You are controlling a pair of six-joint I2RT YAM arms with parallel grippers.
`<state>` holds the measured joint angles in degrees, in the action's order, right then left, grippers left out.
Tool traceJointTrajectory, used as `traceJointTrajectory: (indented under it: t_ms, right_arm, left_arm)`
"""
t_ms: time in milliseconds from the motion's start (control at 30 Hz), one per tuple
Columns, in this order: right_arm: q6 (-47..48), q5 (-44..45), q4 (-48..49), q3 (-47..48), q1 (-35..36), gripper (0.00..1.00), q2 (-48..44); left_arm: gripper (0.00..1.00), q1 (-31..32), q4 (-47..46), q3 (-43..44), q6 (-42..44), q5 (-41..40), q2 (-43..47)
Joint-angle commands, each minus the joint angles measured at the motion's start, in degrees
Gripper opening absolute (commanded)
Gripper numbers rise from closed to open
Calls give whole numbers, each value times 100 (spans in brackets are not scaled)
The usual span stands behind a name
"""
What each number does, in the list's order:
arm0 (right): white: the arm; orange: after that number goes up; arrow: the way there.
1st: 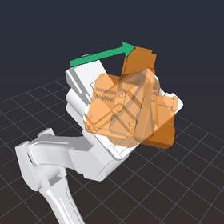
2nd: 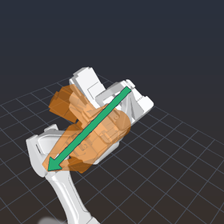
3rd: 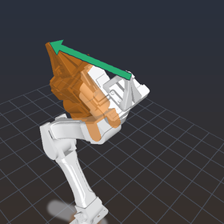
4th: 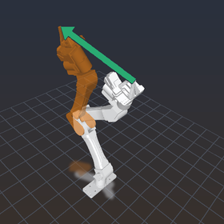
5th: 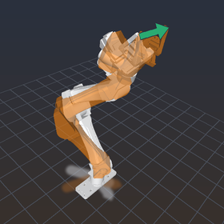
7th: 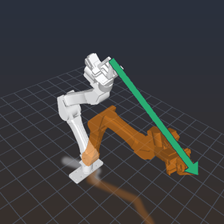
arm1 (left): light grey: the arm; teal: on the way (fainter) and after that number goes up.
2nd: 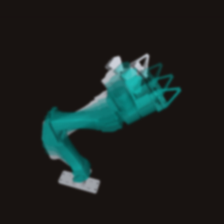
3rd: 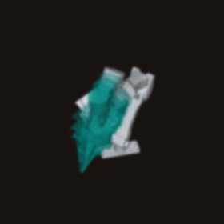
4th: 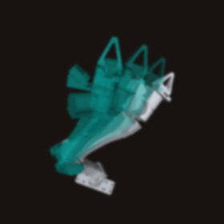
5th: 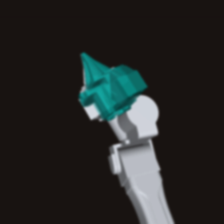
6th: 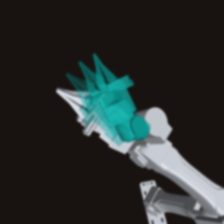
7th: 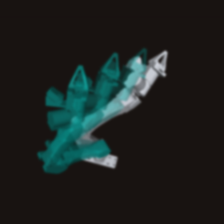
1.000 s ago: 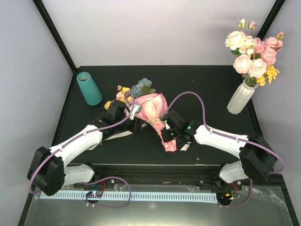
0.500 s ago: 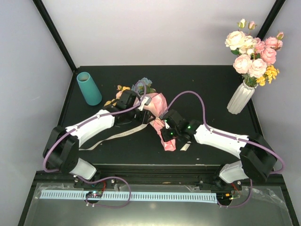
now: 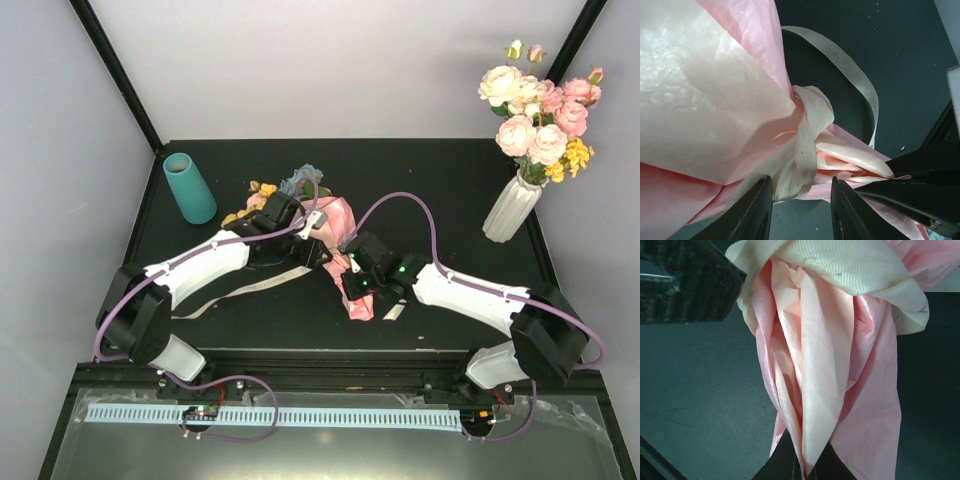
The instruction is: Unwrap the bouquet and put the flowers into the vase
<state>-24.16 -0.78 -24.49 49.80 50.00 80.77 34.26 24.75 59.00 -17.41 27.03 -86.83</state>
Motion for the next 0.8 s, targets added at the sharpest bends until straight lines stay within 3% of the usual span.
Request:
traceJointTrajectory:
  t_ms: [0,133,333,633,700,767]
  right_arm:
    - [62,8,85,127,-33,2,33]
    - [65,-2,80,118,-31,2,35]
    - [66,0,85,100,-28,2,27]
    - [51,-11,125,52,-33,2,2]
    - [32,-13,137,31,-31,2,-21]
    - [19,6,125,21,-25,2,-35]
  left_arm:
    - [34,83,208,315,-88,-110,-19]
    - [25,146,197,289,-99,-149,-60]
    - [21,188,165,261,-105,-174,-140]
    - [24,262,17,309,73,-170,-360]
    - [16,267,5,337,133,-168,-387]
    - [2,280,34,367,168,-201,-360]
